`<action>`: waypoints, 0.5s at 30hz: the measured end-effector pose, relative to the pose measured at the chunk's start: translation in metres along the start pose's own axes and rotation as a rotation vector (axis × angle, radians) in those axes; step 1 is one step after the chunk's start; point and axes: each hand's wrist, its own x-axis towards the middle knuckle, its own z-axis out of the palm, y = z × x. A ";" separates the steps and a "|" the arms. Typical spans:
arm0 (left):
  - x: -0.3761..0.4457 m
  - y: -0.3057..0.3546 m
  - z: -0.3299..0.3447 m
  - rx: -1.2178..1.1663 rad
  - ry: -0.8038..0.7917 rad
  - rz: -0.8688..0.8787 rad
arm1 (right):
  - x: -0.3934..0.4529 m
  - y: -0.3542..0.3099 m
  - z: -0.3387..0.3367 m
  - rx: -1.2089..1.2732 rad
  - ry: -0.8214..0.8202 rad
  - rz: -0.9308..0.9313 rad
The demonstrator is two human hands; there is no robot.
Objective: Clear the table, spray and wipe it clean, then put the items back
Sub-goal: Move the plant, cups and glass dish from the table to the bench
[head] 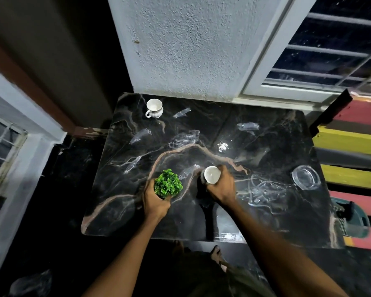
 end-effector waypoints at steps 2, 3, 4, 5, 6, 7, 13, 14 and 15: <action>0.004 0.000 0.003 0.007 0.021 -0.018 | -0.006 0.002 -0.005 0.016 0.004 -0.033; 0.006 -0.001 0.005 0.012 0.038 -0.019 | -0.008 0.004 -0.007 0.023 0.006 -0.043; 0.004 -0.001 0.008 0.007 0.049 -0.031 | -0.010 0.007 -0.010 0.029 0.011 -0.048; 0.001 0.003 0.010 -0.003 0.055 -0.039 | -0.012 0.011 -0.014 0.033 0.015 -0.051; -0.002 0.007 0.014 -0.005 0.064 -0.044 | -0.013 0.016 -0.018 0.038 0.020 -0.055; -0.007 0.014 0.017 -0.006 0.073 -0.031 | -0.014 0.021 -0.023 0.041 0.024 -0.056; -0.048 0.049 0.060 -0.008 0.046 0.084 | -0.014 0.061 -0.065 0.057 0.022 -0.094; -0.059 0.059 0.072 -0.010 0.043 0.097 | -0.014 0.070 -0.077 0.069 0.030 -0.099; -0.071 0.070 0.086 -0.029 0.036 0.119 | -0.015 0.080 -0.090 0.091 0.041 -0.097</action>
